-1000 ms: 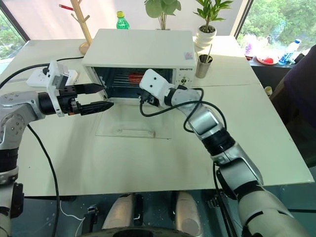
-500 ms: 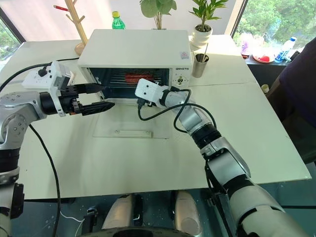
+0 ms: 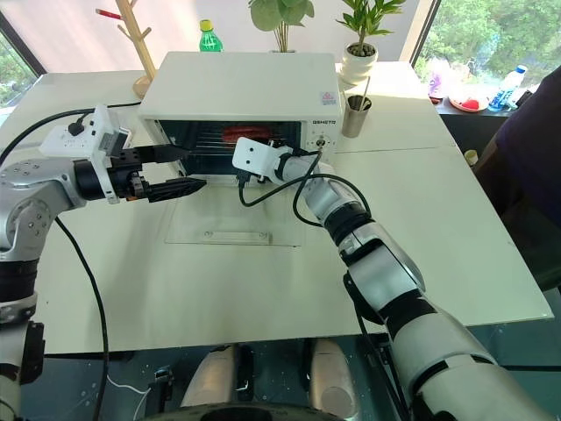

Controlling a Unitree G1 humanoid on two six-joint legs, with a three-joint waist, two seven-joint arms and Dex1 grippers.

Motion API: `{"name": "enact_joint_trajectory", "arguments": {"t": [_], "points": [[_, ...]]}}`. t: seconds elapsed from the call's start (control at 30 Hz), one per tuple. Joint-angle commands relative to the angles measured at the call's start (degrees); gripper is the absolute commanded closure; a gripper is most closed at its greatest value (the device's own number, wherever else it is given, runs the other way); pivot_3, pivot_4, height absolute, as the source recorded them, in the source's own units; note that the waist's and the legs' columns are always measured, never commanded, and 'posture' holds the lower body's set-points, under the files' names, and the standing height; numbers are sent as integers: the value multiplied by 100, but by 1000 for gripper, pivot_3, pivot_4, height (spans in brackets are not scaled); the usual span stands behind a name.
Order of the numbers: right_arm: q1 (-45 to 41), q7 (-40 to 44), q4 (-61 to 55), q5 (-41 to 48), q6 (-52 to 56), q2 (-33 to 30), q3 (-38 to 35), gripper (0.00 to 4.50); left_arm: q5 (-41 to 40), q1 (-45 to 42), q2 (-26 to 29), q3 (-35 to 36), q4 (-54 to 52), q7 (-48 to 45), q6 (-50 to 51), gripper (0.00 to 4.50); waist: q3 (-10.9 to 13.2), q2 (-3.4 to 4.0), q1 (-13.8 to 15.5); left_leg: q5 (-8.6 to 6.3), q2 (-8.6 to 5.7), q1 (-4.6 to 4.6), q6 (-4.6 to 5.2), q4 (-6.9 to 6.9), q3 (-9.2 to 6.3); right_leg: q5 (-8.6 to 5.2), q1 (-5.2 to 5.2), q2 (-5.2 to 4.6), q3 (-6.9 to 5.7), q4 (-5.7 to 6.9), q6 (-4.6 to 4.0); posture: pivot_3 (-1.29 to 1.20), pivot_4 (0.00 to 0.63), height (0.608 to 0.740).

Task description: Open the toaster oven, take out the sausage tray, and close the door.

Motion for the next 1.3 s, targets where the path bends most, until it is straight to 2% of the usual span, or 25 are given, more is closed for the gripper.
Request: {"name": "enact_joint_trajectory", "arguments": {"t": [0.03, 0.17, 0.27, 0.37, 0.4, 0.67, 0.9, 1.3], "points": [[-397, -229, 352, -116, -183, 123, -107, 1933, 12, -119, 40, 91, -65, 27, -108, 0, 0, 0, -2, 0, 0, 0, 0, 0, -1, 0, 0, 0, 0, 1, 0, 0, 150, 717], [-543, -378, 664, -245, -301, 183, -87, 1933, 5, -110, 26, 94, -83, 58, -98, 0, 0, 0, -5, 1, 0, 0, -1, 0, -1, 0, 0, 0, 0, 1, 0, 0, 150, 717], [-560, -389, 738, -269, -387, 201, -111, 2780, -8, -100, 13, 98, -81, 78, -88, 0, 0, 0, -3, 2, 0, 0, -3, 0, -1, 0, 0, -1, 0, 1, 0, 0, 150, 717], [-512, -389, 716, -286, -424, 213, -120, 4241, -10, -91, 1, 97, -23, 82, -95, 0, 0, 0, -5, 2, 0, 0, -3, 0, -1, 0, 0, -1, 0, 2, 0, 0, 150, 717], [-490, -394, 706, -308, -438, 214, -128, 4452, -14, -94, -8, 99, 13, 83, -90, 0, -1, -2, -4, 2, 0, 0, -3, 0, -1, 0, -1, -2, 1, 3, 0, 0, 150, 717], [-317, -357, 558, -439, -503, 176, -156, 4452, 13, -427, -84, 13, 630, -93, -132, 0, -1, -3, 5, 2, 0, 0, -4, -1, -3, 0, 0, -1, -1, 5, 0, 0, 150, 717], [-40, -340, 79, -529, -466, 134, -101, 4452, 243, -1160, -157, -212, 1717, -484, -339, 0, -2, -3, 17, 2, -3, -2, -4, -2, -2, 0, 0, -1, -3, 2, 0, 0, 150, 717], [1199, 198, -2822, -614, 283, -245, -106, 4452, 924, -2103, -273, -596, 3371, -1231, -1044, 0, -5, -9, 61, 4, -5, -9, -7, 4, -6, 0, -2, -2, -8, 8, 1, 0, 150, 717]]}}
